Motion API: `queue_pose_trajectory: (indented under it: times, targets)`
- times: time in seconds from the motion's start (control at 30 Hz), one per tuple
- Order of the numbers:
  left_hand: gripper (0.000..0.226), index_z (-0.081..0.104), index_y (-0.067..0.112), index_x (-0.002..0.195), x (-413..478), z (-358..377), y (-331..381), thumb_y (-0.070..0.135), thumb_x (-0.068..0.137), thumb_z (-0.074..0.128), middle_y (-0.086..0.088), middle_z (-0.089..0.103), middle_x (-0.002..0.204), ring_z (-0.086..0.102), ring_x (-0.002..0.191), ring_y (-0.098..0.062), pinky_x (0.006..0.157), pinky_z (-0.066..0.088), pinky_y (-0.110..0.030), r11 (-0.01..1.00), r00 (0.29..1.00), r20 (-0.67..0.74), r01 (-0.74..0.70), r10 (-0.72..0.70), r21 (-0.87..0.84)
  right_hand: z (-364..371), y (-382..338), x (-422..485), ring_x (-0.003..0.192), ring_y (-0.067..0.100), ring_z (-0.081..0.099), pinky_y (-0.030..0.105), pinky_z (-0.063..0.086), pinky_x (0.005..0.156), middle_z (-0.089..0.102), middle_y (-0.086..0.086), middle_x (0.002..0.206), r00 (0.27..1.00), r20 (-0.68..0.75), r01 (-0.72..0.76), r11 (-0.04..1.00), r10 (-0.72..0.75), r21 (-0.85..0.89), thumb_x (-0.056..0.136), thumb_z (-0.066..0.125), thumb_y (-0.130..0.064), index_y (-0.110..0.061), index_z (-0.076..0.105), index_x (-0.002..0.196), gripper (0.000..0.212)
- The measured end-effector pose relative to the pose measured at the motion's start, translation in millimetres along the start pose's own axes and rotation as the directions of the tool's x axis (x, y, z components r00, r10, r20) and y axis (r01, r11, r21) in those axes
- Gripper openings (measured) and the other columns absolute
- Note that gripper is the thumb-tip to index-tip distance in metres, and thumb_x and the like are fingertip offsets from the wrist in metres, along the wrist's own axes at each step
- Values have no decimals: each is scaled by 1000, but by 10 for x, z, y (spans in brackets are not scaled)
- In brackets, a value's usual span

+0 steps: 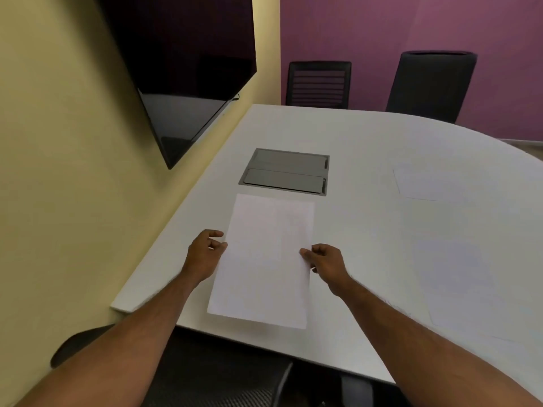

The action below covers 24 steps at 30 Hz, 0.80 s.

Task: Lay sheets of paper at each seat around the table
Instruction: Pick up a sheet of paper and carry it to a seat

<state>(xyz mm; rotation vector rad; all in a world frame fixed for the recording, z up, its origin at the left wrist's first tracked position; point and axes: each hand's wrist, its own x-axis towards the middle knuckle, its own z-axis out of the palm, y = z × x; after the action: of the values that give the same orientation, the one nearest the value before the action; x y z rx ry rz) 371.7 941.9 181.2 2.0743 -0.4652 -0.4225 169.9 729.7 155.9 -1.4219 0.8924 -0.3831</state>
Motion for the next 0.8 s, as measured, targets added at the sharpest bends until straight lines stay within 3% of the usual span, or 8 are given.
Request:
queue_pose_trajectory:
  times: [0.1,0.23,0.33,0.47,0.7,0.8]
  targets:
    - [10,67,17,98,282,-86,-177,10,90,65,0,65,84,59,75,-17,74,52,-32,1000,999,39,0,0,-2,244,32,143,65,15,58,23,47,58,68,3,77,997,4,-81,997,81,2,86,71,-14,-6,69,81,9]
    - [16,72,12,104,627,-88,-386,9,90,64,0,69,92,59,75,-10,81,52,-31,1000,994,109,13,-15,21,482,132,352,62,17,55,26,44,60,65,6,78,986,-7,-169,986,169,-2,86,67,-8,-3,68,85,5]
    - [23,71,11,112,854,-23,-497,9,89,68,-2,68,105,61,86,-14,82,47,-25,999,990,139,18,-23,43,619,193,518,61,17,55,26,45,59,65,7,77,977,-49,-211,977,209,-36,85,68,-7,0,69,87,8]
    - [33,69,11,117,1153,109,-626,10,85,72,-4,66,109,63,96,-19,90,49,-29,996,982,182,45,-58,75,733,323,822,59,15,58,25,47,57,68,5,74,969,-97,-236,966,226,-103,83,70,-10,-9,68,75,9]
    - [45,65,9,123,1480,363,-986,9,80,77,-10,65,117,63,105,-23,92,47,-27,984,964,224,112,-141,141,867,716,1357,64,19,61,30,51,64,68,1,73,952,-161,-293,931,262,-218,79,73,-17,-16,68,81,5]
    - [53,59,8,129,1572,437,-1171,12,79,78,-11,60,127,61,109,-28,93,46,-29,974,955,250,109,-157,198,938,874,1495,72,21,66,30,51,65,70,2,81,958,-158,-277,920,241,-278,79,74,-19,-17,65,95,18]
